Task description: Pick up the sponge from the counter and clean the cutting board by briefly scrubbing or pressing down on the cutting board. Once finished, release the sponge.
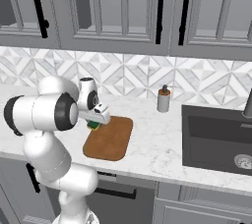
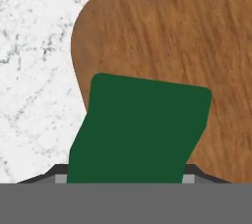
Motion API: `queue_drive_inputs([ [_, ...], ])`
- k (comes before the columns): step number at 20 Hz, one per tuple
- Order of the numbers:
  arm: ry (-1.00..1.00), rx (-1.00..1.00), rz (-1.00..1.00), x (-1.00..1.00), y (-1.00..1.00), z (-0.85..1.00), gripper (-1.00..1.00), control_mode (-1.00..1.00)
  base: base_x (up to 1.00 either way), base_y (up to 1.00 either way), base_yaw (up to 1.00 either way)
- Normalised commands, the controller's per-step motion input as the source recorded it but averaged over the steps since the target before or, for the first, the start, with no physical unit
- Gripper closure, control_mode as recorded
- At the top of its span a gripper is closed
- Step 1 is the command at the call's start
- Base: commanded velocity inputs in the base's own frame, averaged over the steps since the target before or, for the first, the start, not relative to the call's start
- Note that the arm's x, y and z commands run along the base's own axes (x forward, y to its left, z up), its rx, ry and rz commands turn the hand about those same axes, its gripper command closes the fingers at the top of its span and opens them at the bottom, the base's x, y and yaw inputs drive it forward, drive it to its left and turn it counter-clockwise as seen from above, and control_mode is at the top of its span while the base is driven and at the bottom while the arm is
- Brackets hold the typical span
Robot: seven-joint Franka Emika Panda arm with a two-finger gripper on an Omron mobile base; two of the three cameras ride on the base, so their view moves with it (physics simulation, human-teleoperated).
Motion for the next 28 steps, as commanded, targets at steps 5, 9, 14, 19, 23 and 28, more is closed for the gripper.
queue_drive_inputs([
  [5, 0.0, -0.06, 0.02, 0.18, 0.0, -0.09, 1.0, -1.0, 0.0, 0.0, 0.0],
  [9, 0.0, -0.03, 0.0, 0.0, 0.0, -0.29, 1.0, -1.0, 0.0, 0.0, 0.0],
  [14, -0.05, 0.0, 0.0, -0.13, 0.0, -0.25, 1.0, -1.0, 0.0, 0.0, 0.0],
  [19, -0.01, 0.0, 0.0, -0.21, 0.0, -0.1, 1.0, -1.0, 0.0, 0.0, 0.0],
  [23, 0.0, 0.0, 0.01, -0.35, 0.0, -0.12, 1.0, -1.0, 0.0, 0.0, 0.0],
  [28, 0.0, 0.0, 0.0, -0.36, 0.0, -0.19, 1.0, -1.0, 0.0, 0.0, 0.0],
])
